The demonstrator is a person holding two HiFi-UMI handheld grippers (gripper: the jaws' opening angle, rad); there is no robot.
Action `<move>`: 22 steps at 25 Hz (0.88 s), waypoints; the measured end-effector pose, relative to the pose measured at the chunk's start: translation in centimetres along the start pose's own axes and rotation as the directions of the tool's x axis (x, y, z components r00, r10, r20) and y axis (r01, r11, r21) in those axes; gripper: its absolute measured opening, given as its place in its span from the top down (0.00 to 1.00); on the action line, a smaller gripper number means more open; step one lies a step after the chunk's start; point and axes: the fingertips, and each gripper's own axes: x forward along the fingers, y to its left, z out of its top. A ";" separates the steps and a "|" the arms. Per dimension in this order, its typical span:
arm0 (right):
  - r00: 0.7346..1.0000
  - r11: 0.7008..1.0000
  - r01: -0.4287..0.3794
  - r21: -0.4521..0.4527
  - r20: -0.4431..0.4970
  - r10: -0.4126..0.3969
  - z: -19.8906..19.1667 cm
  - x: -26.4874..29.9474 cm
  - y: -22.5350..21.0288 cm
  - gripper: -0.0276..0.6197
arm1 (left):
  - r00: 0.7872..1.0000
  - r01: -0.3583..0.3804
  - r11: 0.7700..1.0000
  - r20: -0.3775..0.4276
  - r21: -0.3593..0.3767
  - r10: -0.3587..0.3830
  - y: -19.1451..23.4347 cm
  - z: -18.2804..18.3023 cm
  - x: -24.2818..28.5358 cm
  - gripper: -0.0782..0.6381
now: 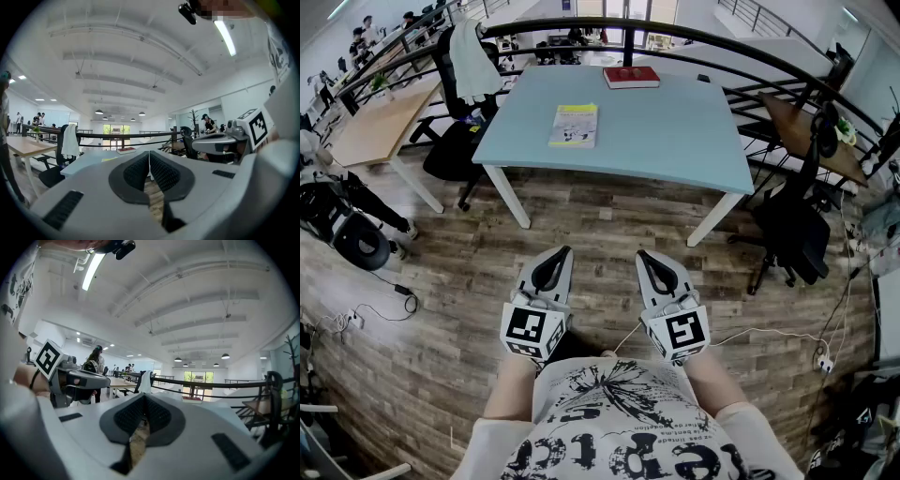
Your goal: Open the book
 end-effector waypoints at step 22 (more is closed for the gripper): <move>0.997 0.994 0.050 0.094 -0.055 -0.045 -3.2 4.9 -3.5 0.94 | 0.999 -0.012 1.000 -0.046 -0.010 0.011 3.7 -1.4 4.9 0.86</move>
